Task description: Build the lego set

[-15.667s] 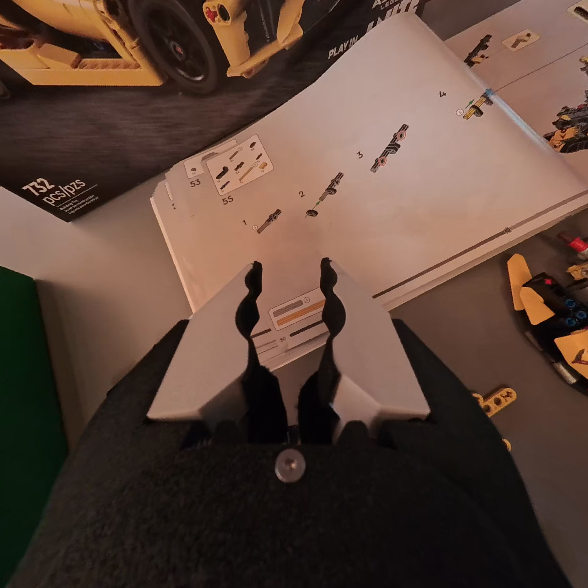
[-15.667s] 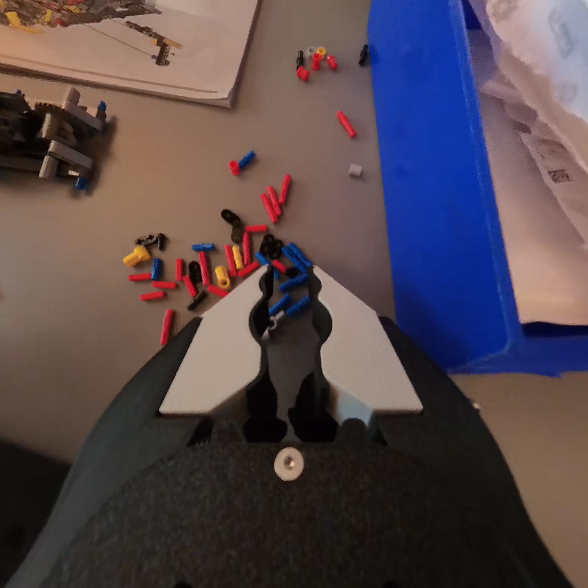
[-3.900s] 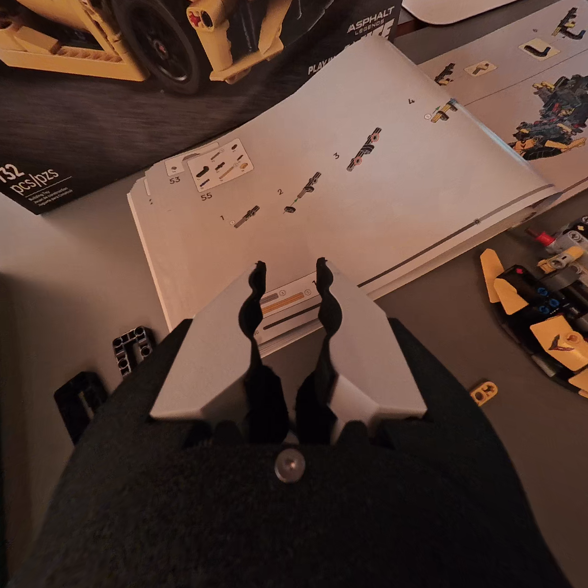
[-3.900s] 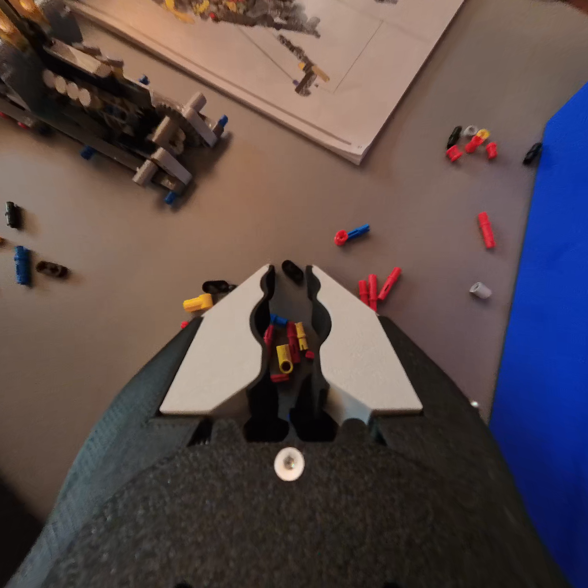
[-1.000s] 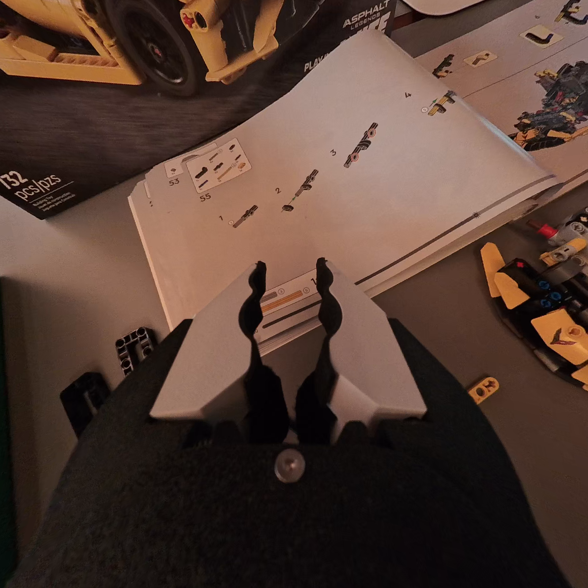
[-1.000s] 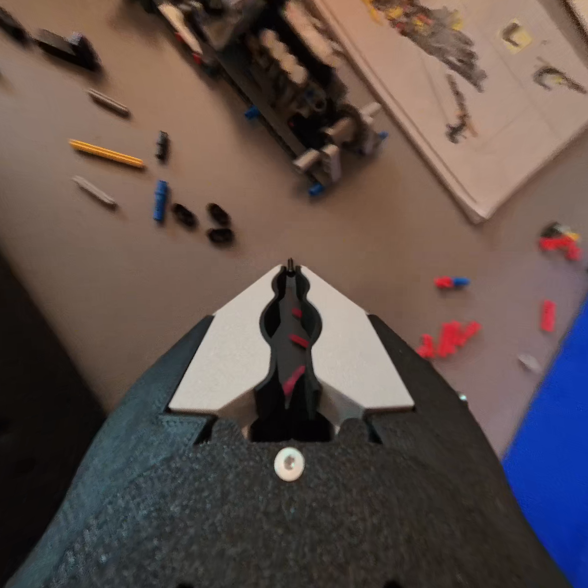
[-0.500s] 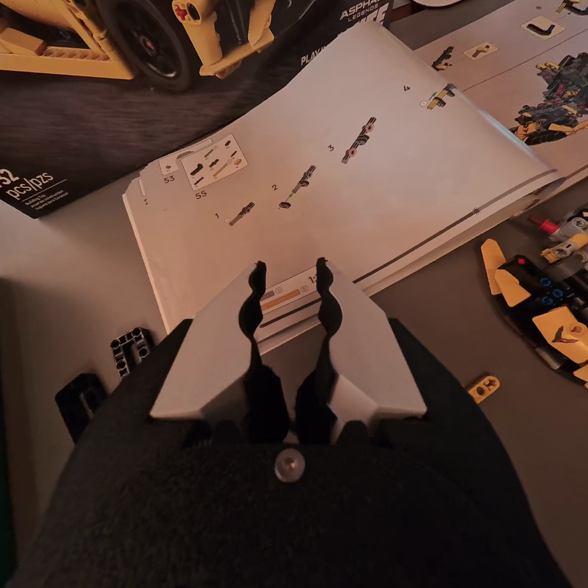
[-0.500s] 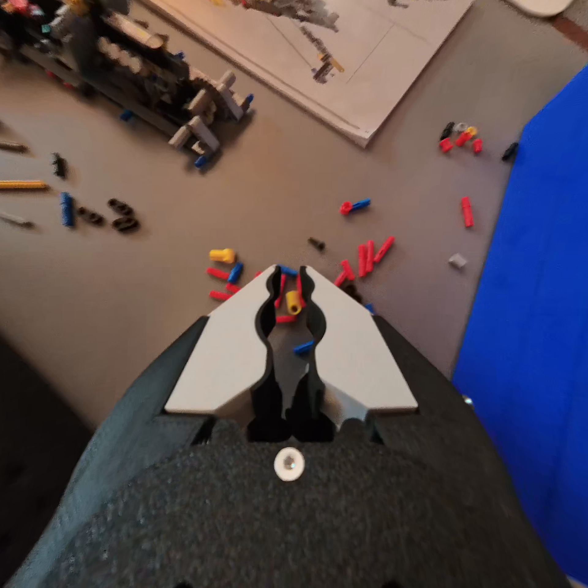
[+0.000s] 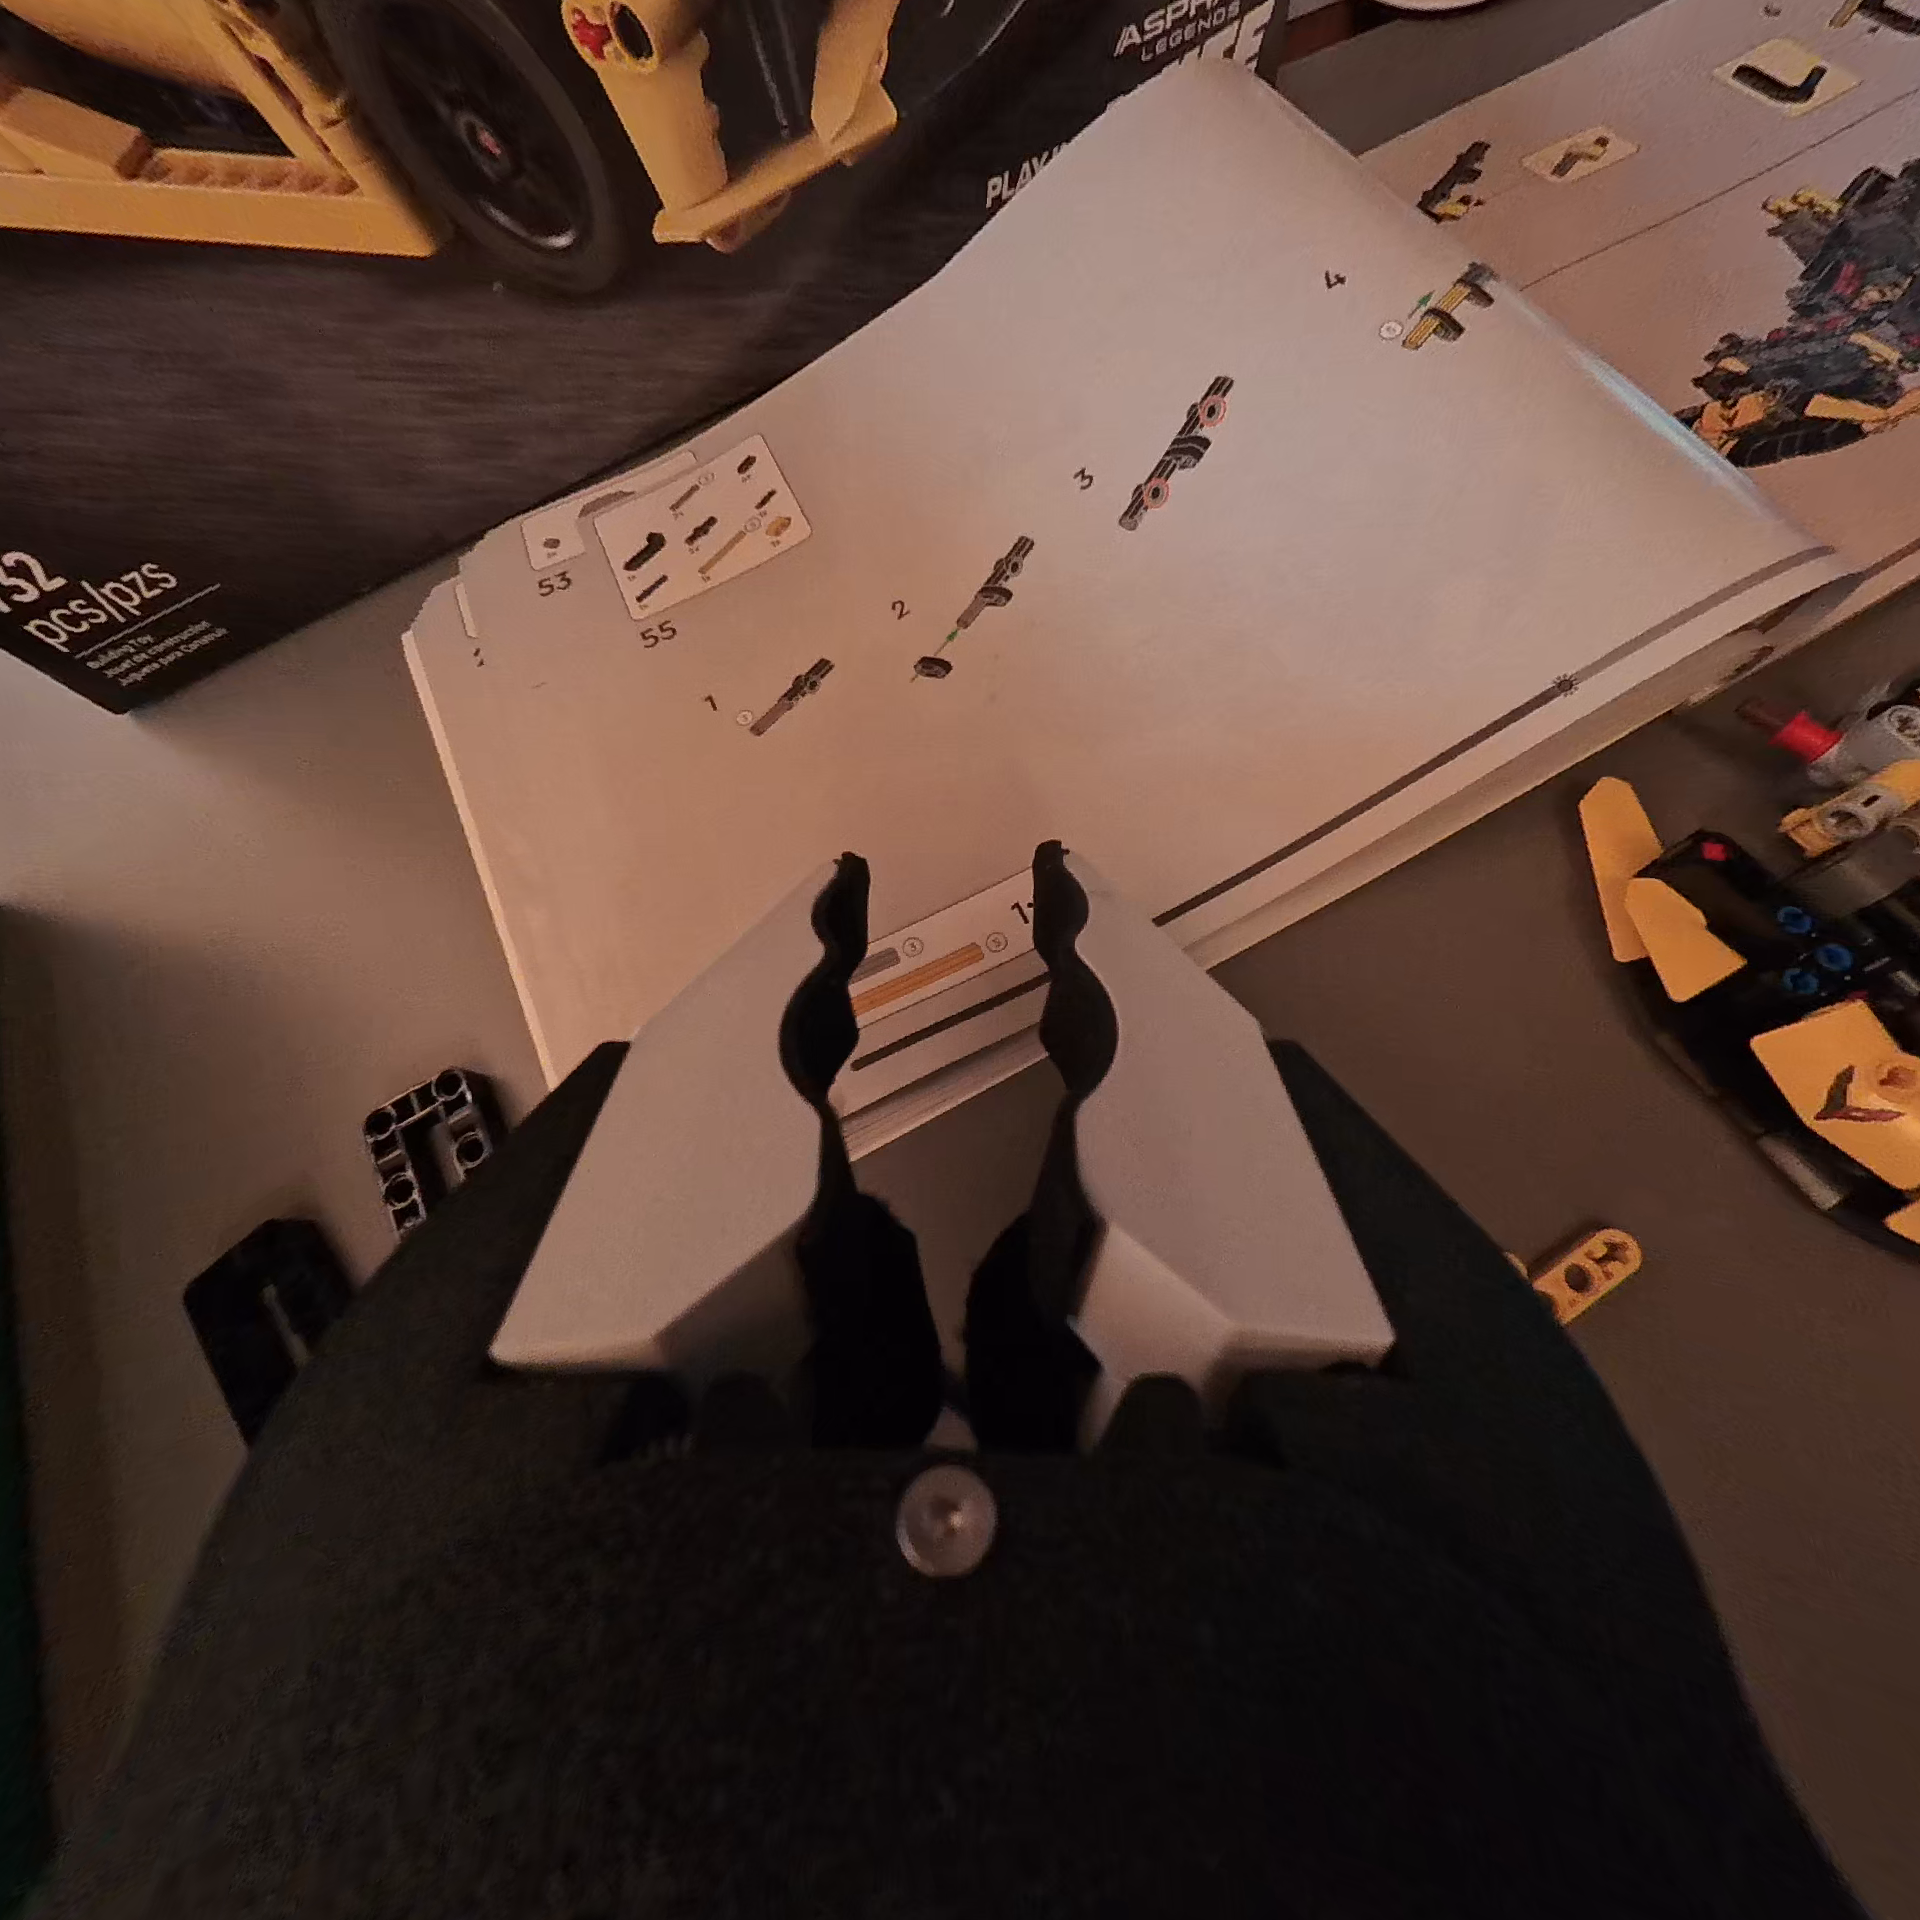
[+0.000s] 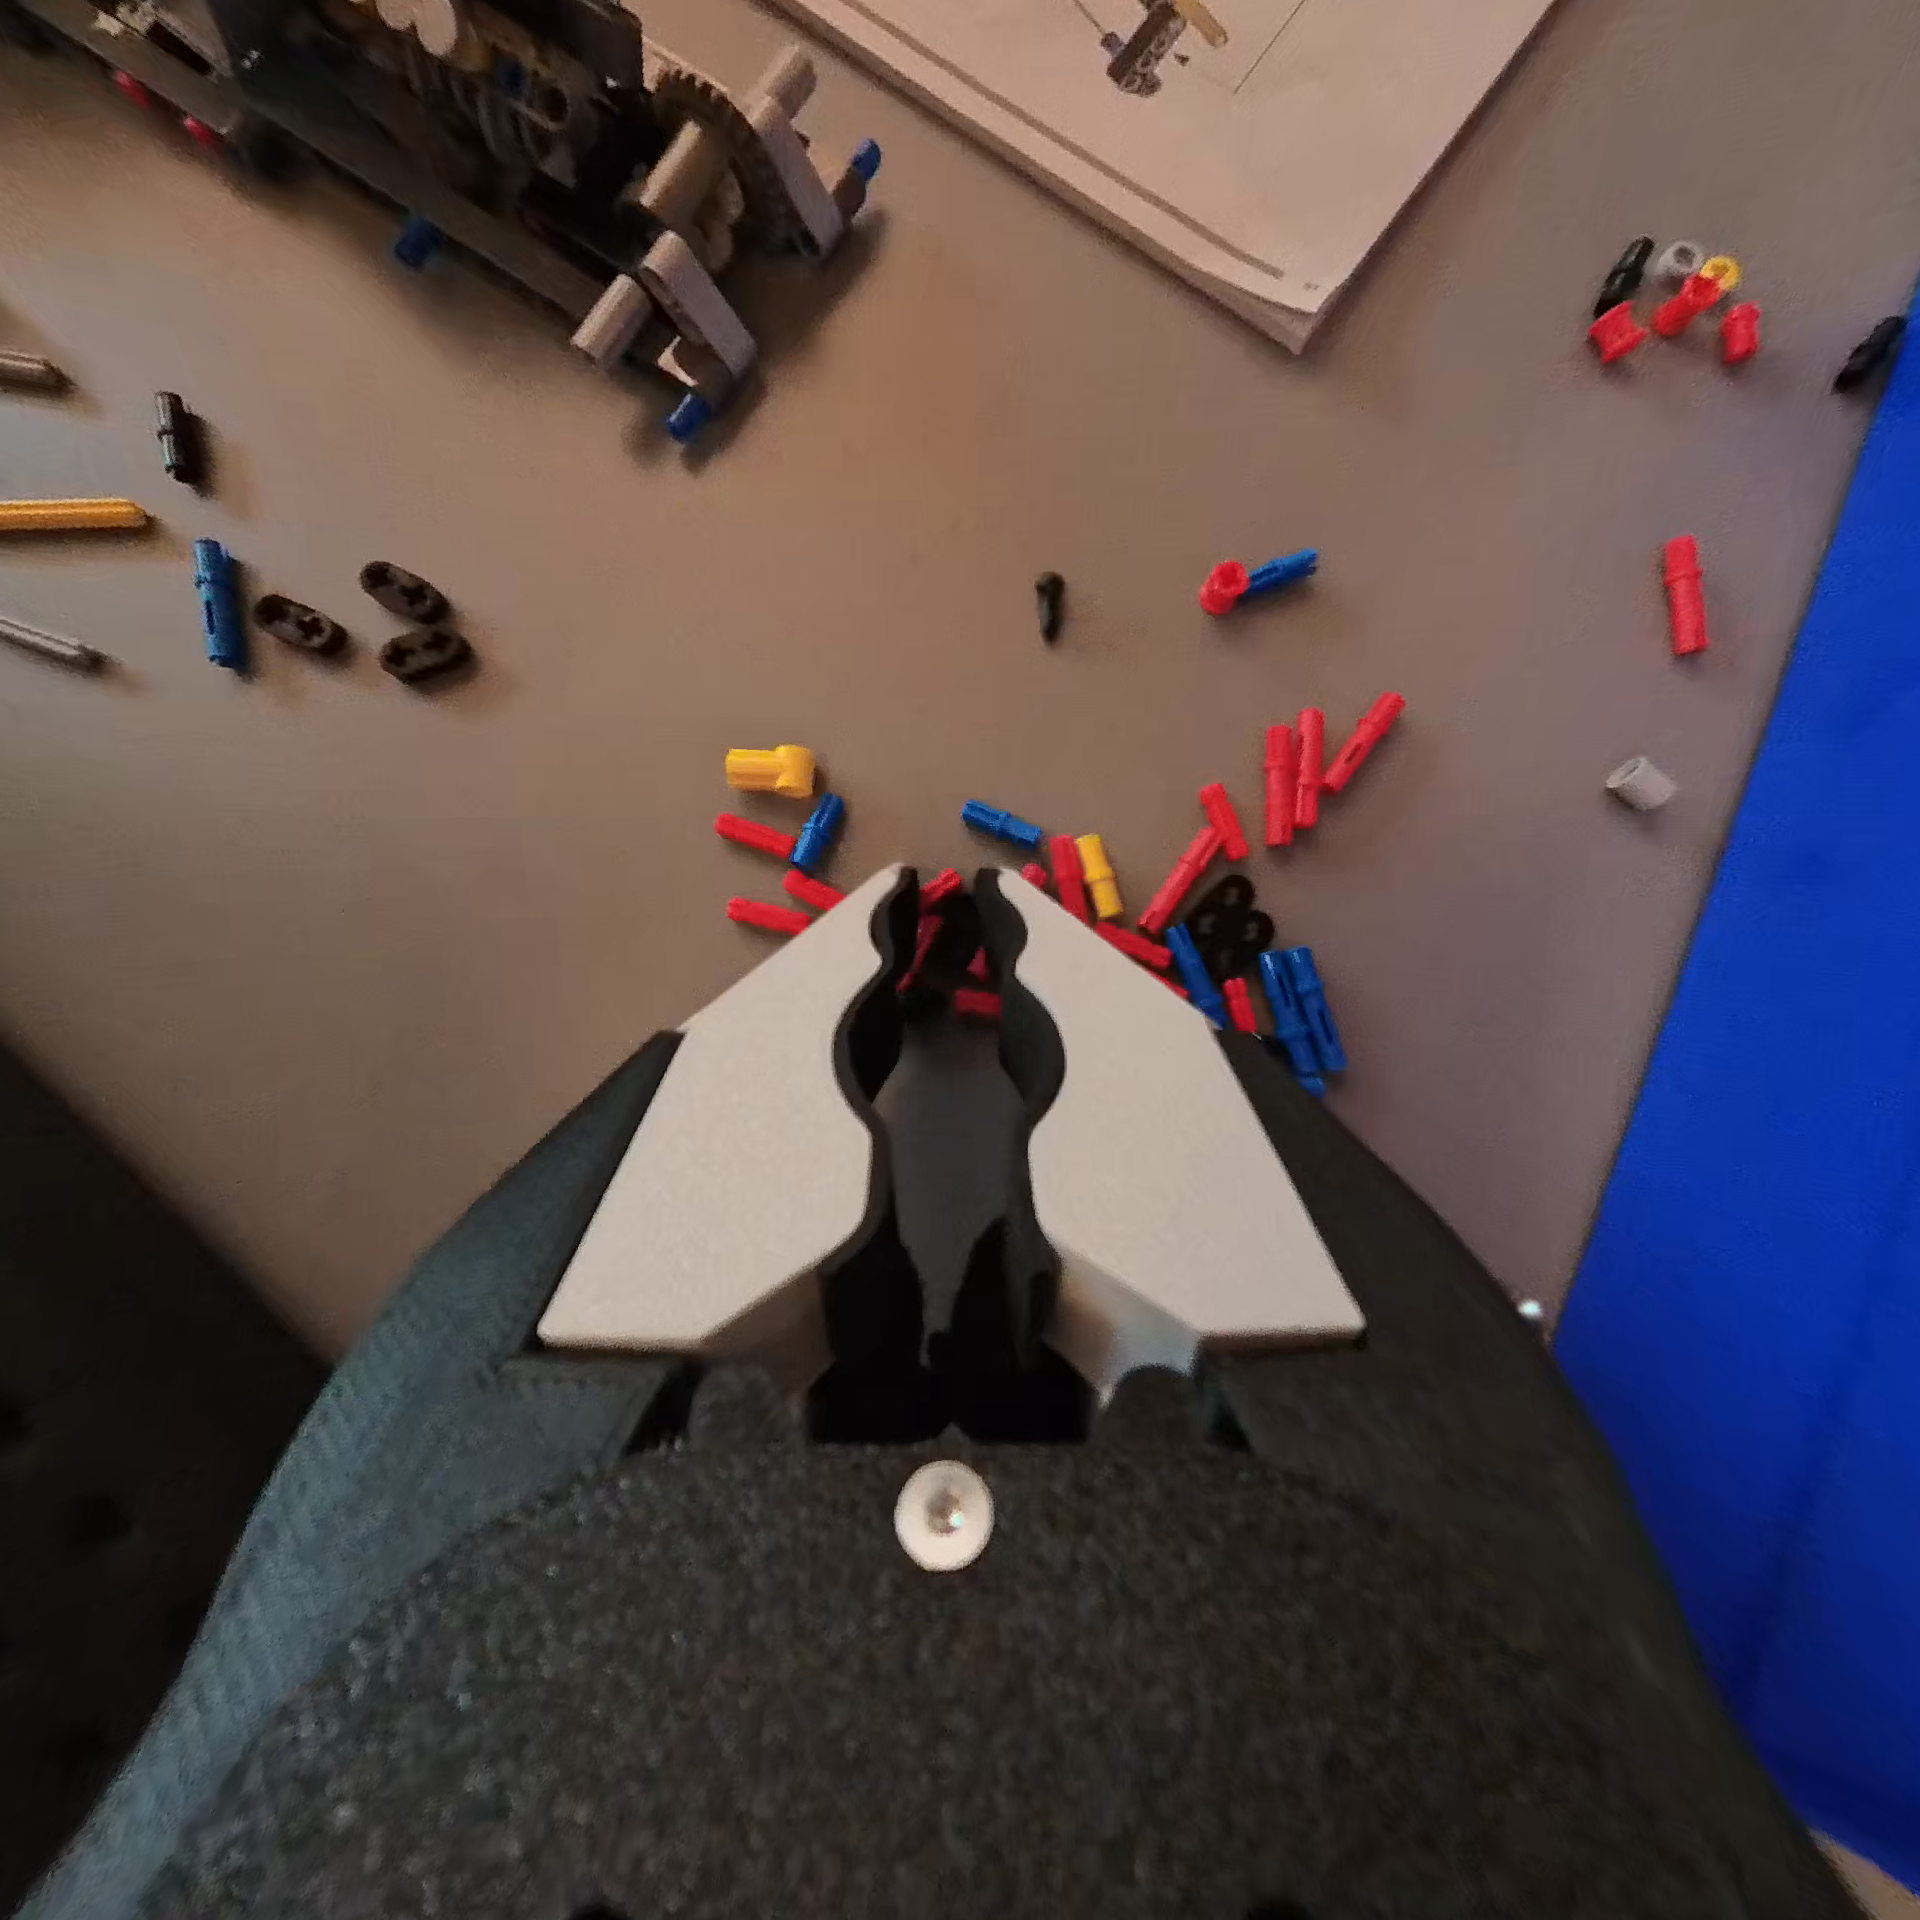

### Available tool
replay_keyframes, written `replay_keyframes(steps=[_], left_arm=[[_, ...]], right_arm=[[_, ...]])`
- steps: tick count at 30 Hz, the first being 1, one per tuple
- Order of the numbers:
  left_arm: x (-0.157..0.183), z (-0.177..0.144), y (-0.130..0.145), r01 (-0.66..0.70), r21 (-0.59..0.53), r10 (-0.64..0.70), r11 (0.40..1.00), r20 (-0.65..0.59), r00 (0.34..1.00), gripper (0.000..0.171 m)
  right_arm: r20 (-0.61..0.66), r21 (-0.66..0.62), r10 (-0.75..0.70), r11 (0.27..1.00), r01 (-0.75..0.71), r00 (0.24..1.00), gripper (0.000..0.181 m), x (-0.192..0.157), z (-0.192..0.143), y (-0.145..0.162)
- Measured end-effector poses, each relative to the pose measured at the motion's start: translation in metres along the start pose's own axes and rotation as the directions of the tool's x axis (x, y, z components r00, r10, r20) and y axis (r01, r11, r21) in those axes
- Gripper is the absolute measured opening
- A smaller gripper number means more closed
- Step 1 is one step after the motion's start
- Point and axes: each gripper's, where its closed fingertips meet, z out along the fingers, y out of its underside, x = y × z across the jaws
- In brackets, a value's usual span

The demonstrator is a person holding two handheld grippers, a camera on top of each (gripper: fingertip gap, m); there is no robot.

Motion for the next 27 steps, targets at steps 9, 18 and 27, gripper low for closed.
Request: replay_keyframes(steps=[9,18,27], left_arm=[[0.002,0.002,0.001,-0.013,-0.007,0.013,1.000,-0.002,1.000,0.029],[0.002,0.001,0.001,-0.015,-0.005,0.015,1.000,0.001,1.000,0.029],[0.001,0.000,-0.001,-0.013,0.001,0.013,1.000,0.005,1.000,0.029]], right_arm=[[-0.021,-0.002,0.030,1.000,-0.030,0.999,0.011,0.006,-0.007,0.007],[-0.010,-0.040,0.041,0.998,-0.041,0.999,0.007,0.006,-0.005,0.012],[0.151,0.143,-0.143,0.982,0.121,0.978,0.006,-0.062,-0.021,-0.045]])
